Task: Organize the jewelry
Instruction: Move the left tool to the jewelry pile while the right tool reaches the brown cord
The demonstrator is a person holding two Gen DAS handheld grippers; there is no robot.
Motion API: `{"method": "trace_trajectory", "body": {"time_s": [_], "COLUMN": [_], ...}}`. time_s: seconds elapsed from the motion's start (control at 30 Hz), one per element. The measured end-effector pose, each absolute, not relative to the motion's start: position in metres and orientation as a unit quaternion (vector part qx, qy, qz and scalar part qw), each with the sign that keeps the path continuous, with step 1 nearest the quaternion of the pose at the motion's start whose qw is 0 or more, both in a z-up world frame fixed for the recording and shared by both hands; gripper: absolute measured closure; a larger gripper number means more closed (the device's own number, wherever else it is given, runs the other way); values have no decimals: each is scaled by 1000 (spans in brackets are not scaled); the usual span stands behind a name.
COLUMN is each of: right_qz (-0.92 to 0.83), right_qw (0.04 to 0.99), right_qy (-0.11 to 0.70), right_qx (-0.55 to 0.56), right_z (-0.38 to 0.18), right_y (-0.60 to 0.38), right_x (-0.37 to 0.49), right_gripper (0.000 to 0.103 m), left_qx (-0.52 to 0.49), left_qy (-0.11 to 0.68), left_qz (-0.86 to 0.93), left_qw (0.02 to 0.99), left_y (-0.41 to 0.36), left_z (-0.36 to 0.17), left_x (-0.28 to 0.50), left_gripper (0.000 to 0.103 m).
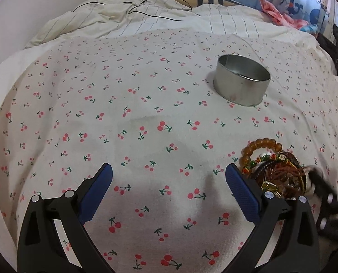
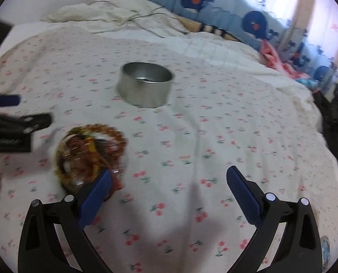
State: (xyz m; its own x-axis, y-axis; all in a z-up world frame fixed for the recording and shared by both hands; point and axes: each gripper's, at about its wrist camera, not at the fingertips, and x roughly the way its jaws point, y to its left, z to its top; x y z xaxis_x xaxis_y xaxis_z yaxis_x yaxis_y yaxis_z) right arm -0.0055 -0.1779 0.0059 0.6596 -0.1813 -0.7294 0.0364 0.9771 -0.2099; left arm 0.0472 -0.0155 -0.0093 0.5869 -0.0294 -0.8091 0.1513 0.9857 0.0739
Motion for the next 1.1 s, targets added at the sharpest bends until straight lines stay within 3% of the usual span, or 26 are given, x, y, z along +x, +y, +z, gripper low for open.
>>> {"method": "trace_trajectory", "body": {"time_s": [0.3, 0.4, 0.9, 0.93, 1.03, 1.1], "right_qz": [-142, -111, 7, 13, 40, 49], "right_qw": [911, 893, 891, 890, 879, 871], "right_qy": [383, 427, 442, 446, 472, 486], "right_qx": [-55, -90, -100, -92, -57, -48], "right_z": [22, 13, 6, 4, -5, -11], "right_y": [-219, -219, -192, -192, -198, -199], "right_x": [-7, -1, 1, 3, 11, 14], "right_gripper": [7, 7, 8, 9, 36, 44], "left_qx": [62, 57, 68, 64, 61, 67], "left_qy": [451, 441, 447, 450, 439, 430], "left_qz": [-56, -88, -184, -185, -198, -211], "left_qw": [888, 892, 873, 871, 874, 875], "left_y": [-13, -17, -43, -42, -42, -47], "left_z": [-6, 0, -7, -7, -2, 0], "left_x": [47, 42, 34, 35, 33, 29], "left_gripper": [8, 8, 8, 8, 9, 16]}}
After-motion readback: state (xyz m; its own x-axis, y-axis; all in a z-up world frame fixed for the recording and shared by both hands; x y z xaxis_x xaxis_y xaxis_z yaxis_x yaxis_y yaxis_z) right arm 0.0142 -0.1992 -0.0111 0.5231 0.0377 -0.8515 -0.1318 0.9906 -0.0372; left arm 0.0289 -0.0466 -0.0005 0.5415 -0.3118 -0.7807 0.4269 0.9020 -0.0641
